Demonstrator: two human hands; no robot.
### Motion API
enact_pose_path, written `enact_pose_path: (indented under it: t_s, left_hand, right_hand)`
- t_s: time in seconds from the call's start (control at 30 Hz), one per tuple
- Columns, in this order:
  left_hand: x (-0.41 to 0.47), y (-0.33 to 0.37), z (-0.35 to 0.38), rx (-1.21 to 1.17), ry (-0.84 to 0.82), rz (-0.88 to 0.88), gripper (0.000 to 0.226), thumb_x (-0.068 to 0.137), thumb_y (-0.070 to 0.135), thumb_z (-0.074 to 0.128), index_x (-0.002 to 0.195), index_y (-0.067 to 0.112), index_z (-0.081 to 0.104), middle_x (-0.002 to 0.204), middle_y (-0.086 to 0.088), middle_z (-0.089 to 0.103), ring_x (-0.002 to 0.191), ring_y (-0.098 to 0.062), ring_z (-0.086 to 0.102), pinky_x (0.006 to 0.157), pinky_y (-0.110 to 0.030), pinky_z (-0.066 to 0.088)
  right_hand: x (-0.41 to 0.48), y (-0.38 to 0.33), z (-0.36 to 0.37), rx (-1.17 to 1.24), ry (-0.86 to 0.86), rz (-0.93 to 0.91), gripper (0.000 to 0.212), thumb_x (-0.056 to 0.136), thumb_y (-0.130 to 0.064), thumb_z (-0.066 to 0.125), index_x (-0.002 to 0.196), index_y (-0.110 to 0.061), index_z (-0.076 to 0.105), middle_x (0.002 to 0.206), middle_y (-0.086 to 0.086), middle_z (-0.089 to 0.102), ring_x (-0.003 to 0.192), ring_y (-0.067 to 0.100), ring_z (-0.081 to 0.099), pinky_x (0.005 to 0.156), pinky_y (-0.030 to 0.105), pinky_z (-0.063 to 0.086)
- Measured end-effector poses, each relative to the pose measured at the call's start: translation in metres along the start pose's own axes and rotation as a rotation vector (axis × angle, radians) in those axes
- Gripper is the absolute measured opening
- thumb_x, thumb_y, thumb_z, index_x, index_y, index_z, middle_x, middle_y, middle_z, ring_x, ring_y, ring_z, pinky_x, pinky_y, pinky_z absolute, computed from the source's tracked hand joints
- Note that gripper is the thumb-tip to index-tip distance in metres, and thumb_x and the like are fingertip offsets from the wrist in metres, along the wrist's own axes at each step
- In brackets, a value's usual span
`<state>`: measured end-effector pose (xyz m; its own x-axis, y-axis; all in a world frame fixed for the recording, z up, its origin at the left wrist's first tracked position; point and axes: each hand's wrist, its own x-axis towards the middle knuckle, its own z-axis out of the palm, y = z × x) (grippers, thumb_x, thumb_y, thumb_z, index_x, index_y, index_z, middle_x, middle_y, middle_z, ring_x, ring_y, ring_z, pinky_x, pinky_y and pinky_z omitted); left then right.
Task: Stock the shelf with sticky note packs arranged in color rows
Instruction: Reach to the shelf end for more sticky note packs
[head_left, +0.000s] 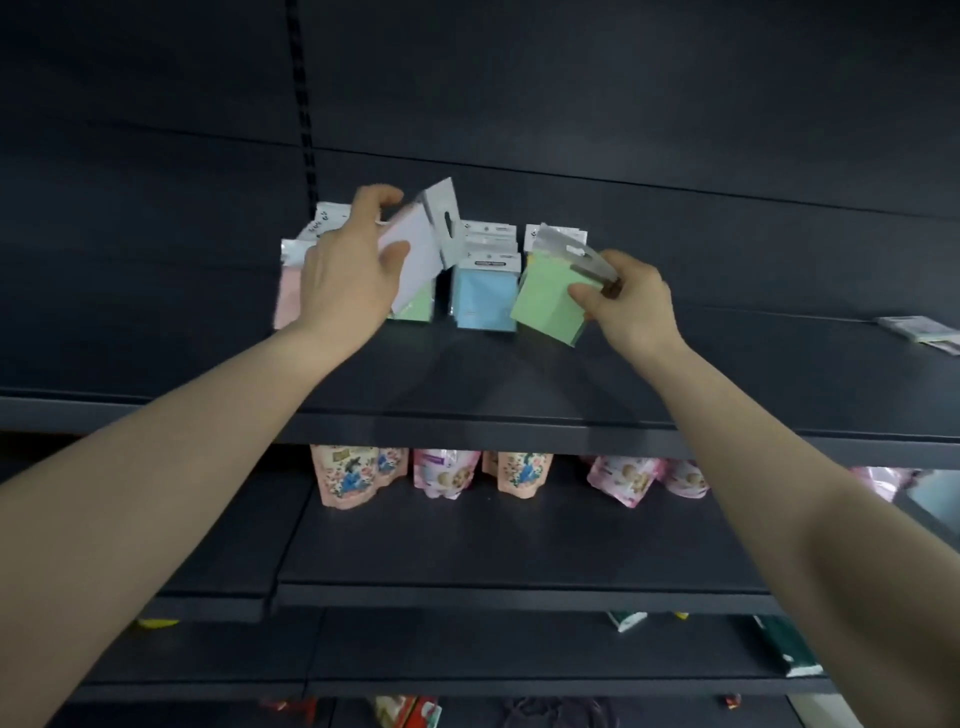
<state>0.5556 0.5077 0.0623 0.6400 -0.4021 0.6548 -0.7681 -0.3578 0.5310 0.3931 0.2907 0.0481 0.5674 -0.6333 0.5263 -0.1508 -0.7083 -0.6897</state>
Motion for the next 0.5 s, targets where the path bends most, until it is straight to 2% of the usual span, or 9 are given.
enact_pose_path:
  t_s: [0.1,0.17,0.23,0.33,0.5]
  left_hand:
    - [0.006,-0.019,-0.012,-0.005,0.014,0.038,0.043,0.091,0.012,0.05,0.128,0.033,0.045,0.104,0.002,0.064,0.095,-0.026,0.059,0.079,-0.036,0.044]
    - [0.009,-0.036,-0.019,0.002,0.028,0.05,0.046,0.09,0.007,0.049,0.126,0.035,0.044,0.109,0.006,0.061,0.1,-0.022,0.058,0.077,-0.033,0.041]
    - [0.011,-0.052,-0.026,0.025,0.034,0.061,0.049,0.09,0.005,0.047,0.127,0.036,0.043,0.118,0.006,0.06,0.106,-0.021,0.057,0.08,-0.036,0.045]
    - [0.014,-0.073,-0.034,0.071,0.051,0.058,0.051,0.09,0.005,0.046,0.13,0.037,0.042,0.125,0.006,0.059,0.109,-0.021,0.058,0.082,-0.042,0.05]
    - [0.02,-0.098,-0.041,0.074,0.043,-0.036,0.057,0.088,0.006,0.05,0.135,0.035,0.036,0.108,0.0,0.062,0.086,-0.026,0.06,0.072,-0.043,0.051]
  right_hand:
    - [0.006,-0.015,0.025,-0.033,-0.031,-0.03,0.017,0.085,-0.019,0.066,0.102,-0.018,0.066,0.088,0.0,0.066,0.084,0.024,0.062,0.082,0.037,0.053]
    - [0.012,-0.026,0.048,-0.043,-0.086,-0.034,0.022,0.086,-0.02,0.066,0.108,-0.019,0.064,0.089,-0.002,0.064,0.081,0.019,0.06,0.077,0.029,0.049]
    - [0.02,-0.036,0.071,-0.023,-0.164,-0.025,0.022,0.087,-0.018,0.066,0.109,-0.019,0.06,0.084,-0.002,0.06,0.072,0.019,0.059,0.068,0.028,0.048]
    - [0.035,-0.046,0.105,-0.025,-0.249,-0.037,0.023,0.087,-0.018,0.068,0.107,-0.021,0.057,0.088,0.0,0.06,0.068,0.021,0.06,0.066,0.028,0.047]
    - [0.051,-0.052,0.151,-0.045,-0.349,-0.073,0.018,0.086,-0.018,0.068,0.099,-0.023,0.056,0.088,0.005,0.063,0.069,0.023,0.06,0.067,0.028,0.047]
